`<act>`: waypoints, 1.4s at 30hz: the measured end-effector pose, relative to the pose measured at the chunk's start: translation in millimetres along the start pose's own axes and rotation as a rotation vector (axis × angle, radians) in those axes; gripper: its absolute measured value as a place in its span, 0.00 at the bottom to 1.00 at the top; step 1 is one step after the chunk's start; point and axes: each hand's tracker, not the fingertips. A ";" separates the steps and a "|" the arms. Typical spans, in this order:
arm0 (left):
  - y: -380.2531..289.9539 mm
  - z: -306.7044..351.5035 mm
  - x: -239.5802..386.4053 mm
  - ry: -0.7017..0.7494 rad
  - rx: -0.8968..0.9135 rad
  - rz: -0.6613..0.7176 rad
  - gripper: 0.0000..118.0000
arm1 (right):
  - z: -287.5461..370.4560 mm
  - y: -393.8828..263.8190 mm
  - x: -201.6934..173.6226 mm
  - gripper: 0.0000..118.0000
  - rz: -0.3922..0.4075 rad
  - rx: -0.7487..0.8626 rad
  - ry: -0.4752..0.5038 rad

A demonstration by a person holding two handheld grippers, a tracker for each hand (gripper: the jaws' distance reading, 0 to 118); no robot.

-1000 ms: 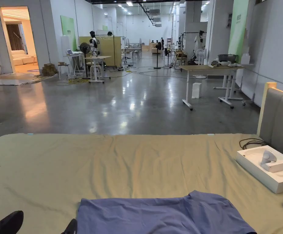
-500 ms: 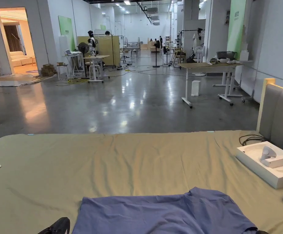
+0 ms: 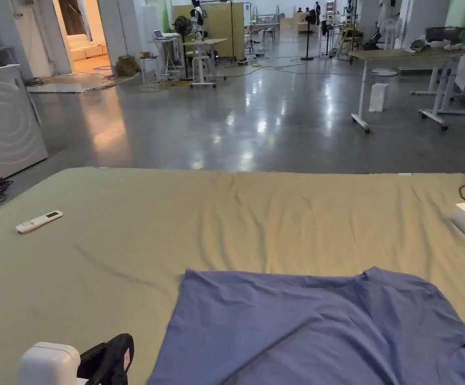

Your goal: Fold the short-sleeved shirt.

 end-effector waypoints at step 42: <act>-156.8 -146.7 -53.3 -0.002 -0.663 -0.165 0.08 | -24.8 -83.0 74.9 0.29 0.070 -0.207 -0.262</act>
